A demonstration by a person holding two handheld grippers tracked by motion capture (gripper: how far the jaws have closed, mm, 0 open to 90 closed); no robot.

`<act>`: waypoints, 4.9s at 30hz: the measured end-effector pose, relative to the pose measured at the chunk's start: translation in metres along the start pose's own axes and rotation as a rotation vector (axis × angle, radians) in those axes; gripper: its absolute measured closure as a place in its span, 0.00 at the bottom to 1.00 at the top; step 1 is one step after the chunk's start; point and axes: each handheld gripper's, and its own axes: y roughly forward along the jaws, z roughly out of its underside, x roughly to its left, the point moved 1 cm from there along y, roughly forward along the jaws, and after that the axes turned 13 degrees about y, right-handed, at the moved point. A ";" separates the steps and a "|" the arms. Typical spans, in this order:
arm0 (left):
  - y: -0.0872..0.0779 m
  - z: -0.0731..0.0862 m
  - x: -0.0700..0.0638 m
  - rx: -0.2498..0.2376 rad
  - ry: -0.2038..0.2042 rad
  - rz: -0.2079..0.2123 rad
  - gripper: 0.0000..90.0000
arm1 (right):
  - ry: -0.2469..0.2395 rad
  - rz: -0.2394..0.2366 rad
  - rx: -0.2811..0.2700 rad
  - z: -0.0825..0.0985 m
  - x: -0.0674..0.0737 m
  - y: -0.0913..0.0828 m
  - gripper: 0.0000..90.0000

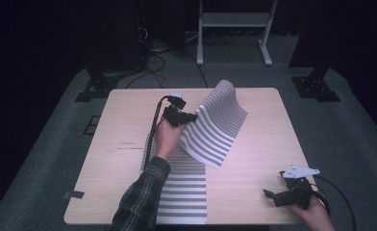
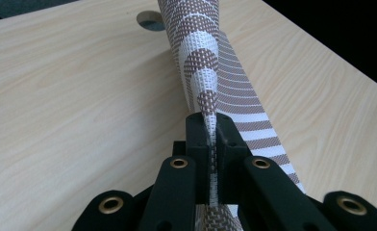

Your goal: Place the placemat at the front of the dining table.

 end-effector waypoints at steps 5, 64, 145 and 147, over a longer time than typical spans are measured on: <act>0.016 -0.005 0.005 0.000 -0.014 -0.003 0.97 | 0.004 0.005 -0.001 0.000 0.000 0.000 0.01; -0.073 0.099 -0.055 -0.018 0.207 0.077 0.00 | 0.012 0.008 0.000 -0.006 0.002 0.006 0.01; -0.042 0.161 -0.078 0.131 0.321 0.031 0.00 | -0.015 0.002 0.017 -0.120 0.028 0.078 0.95; -0.042 0.161 -0.078 0.131 0.321 0.031 0.00 | -0.009 -0.001 -0.002 -0.123 0.027 0.073 0.96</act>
